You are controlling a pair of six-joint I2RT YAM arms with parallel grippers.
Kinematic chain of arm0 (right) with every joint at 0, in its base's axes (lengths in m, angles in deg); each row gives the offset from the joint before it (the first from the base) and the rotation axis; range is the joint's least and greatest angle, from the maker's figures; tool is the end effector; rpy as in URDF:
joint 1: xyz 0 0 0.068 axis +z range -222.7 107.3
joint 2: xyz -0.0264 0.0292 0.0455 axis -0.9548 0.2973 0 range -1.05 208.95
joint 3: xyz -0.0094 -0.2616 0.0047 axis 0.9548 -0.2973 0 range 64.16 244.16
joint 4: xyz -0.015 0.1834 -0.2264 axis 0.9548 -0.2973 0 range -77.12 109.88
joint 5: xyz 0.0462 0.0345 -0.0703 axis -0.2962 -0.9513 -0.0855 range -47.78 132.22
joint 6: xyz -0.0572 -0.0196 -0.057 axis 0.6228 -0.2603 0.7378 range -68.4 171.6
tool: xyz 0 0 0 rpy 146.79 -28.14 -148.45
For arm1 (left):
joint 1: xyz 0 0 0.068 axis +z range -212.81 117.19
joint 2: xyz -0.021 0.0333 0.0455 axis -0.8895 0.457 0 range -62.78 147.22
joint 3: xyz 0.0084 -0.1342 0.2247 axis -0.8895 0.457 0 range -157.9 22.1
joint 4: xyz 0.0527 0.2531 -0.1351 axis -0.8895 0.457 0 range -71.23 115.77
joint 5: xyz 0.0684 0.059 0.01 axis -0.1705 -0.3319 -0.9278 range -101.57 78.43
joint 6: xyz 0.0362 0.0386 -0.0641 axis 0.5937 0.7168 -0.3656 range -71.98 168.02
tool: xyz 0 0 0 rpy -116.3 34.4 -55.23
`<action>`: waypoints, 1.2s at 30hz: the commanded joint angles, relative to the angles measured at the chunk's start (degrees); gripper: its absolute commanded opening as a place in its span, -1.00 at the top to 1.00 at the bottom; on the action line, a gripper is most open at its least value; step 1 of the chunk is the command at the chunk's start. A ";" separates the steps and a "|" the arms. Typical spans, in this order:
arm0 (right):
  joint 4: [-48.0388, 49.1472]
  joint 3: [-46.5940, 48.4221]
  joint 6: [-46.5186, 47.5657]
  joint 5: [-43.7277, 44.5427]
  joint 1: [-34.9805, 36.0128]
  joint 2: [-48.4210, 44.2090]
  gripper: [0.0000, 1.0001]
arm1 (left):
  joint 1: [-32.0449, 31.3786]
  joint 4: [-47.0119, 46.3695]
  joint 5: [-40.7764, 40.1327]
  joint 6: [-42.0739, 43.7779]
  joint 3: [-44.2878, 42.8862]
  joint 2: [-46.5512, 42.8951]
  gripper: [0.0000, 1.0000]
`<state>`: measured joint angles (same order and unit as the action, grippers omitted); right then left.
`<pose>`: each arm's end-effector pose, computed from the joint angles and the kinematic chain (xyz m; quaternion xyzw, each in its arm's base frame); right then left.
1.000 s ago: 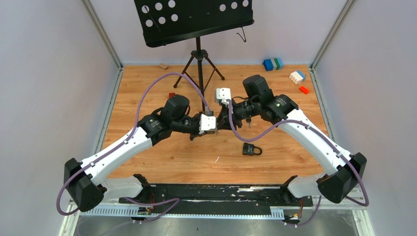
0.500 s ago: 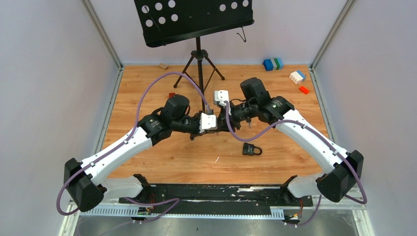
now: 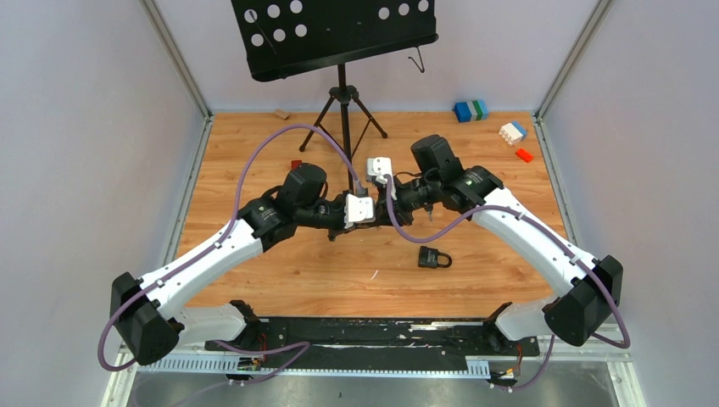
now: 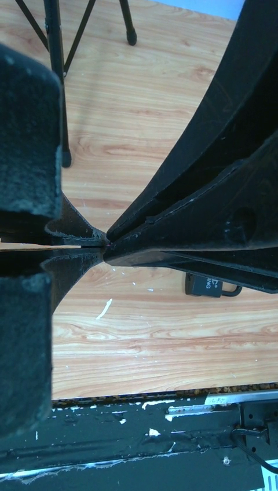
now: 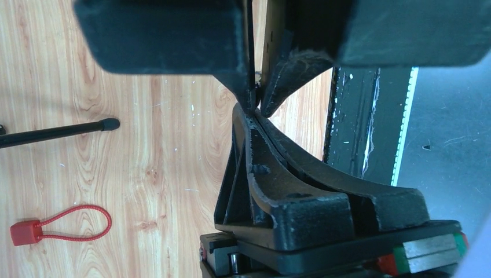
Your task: Unlock with the key
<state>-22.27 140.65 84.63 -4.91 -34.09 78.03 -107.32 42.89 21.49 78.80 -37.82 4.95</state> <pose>0.2320 0.2535 0.3221 -0.6199 0.5960 0.3858 0.3343 0.2014 -0.2535 0.2979 0.6213 0.5793 -0.3026 0.4322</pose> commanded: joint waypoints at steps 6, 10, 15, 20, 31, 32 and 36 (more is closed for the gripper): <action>1.24 -0.46 0.62 0.17 0.31 -0.93 1.00 | -0.14 -2.64 0.02 -0.82 0.84 -2.01 1.00; 1.21 -0.48 0.82 0.78 0.33 -1.37 1.00 | -0.14 -3.25 0.15 -0.64 1.65 -2.68 1.00; 1.52 -0.93 1.07 1.83 0.18 -2.05 1.00 | -0.14 -4.83 -0.06 -0.44 3.01 -3.85 0.95; 2.45 -2.44 1.29 2.91 -1.13 -3.15 1.00 | 0.22 -4.43 -4.83 0.48 3.60 -5.49 0.06; 4.04 -8.17 1.73 4.34 -7.42 -8.16 1.00 | 14.96 -6.06 -20.74 -9.07 8.09 -5.51 -0.39; 4.61 -8.86 1.56 4.38 -7.94 -8.75 1.00 | 16.79 -6.96 -24.19 -10.23 8.82 -4.79 -0.39; 6.93 -11.95 1.28 5.14 -8.87 -11.02 1.00 | 20.97 -7.64 -32.81 -16.71 8.69 0.25 -0.41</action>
<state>-19.45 130.70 85.75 -0.25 -42.25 69.88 -89.42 37.62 -0.74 70.52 -28.95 1.23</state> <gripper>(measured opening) 0.016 0.700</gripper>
